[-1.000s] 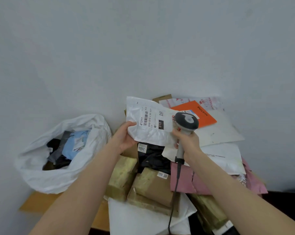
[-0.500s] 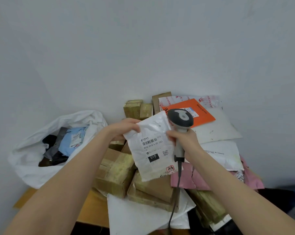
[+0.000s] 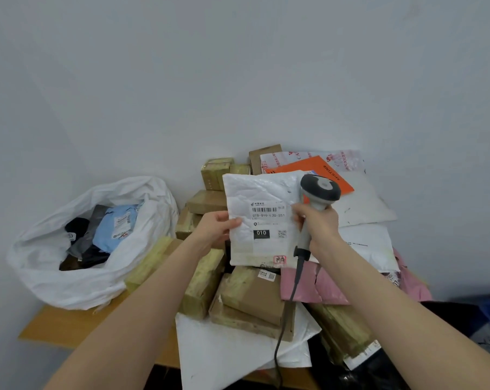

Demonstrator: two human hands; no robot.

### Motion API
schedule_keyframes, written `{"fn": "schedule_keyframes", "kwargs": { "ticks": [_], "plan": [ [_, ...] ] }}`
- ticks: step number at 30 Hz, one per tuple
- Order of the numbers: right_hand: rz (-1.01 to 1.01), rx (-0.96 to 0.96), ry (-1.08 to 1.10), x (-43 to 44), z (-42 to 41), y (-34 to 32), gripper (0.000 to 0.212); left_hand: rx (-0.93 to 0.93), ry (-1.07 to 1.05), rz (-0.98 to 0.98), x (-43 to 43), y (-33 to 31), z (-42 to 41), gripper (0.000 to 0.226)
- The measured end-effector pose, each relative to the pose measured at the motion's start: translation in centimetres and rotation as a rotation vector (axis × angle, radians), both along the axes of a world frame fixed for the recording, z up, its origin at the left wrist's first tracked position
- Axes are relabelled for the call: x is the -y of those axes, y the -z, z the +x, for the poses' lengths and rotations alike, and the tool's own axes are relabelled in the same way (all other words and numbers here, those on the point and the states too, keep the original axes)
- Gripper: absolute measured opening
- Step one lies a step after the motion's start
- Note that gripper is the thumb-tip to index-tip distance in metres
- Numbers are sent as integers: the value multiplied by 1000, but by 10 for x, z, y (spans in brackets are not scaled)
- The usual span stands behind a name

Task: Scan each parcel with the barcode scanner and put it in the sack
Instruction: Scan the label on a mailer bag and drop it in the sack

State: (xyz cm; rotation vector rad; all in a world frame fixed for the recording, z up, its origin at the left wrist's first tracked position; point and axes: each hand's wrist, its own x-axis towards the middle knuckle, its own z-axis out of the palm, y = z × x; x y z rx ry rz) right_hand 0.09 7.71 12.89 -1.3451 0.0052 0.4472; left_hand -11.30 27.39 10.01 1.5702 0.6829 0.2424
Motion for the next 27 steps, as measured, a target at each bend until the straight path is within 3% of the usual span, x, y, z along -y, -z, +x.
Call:
{"fn": "schedule_keyframes", "kwargs": {
  "ticks": [6,17,23,27],
  "plan": [
    [2,47,-114,15,-31,4,9,57,-160,39,-5,4,4,3],
    [-161,145,-266,21,-79,22,23,50,-251,52,-3,15,17,6],
    [-176,109,-296,22,-80,22,27,13,-270,46,-8,24,22,2],
    [-175,96,-314,23,-80,22,29,14,-279,47,-12,30,23,12]
  ]
}}
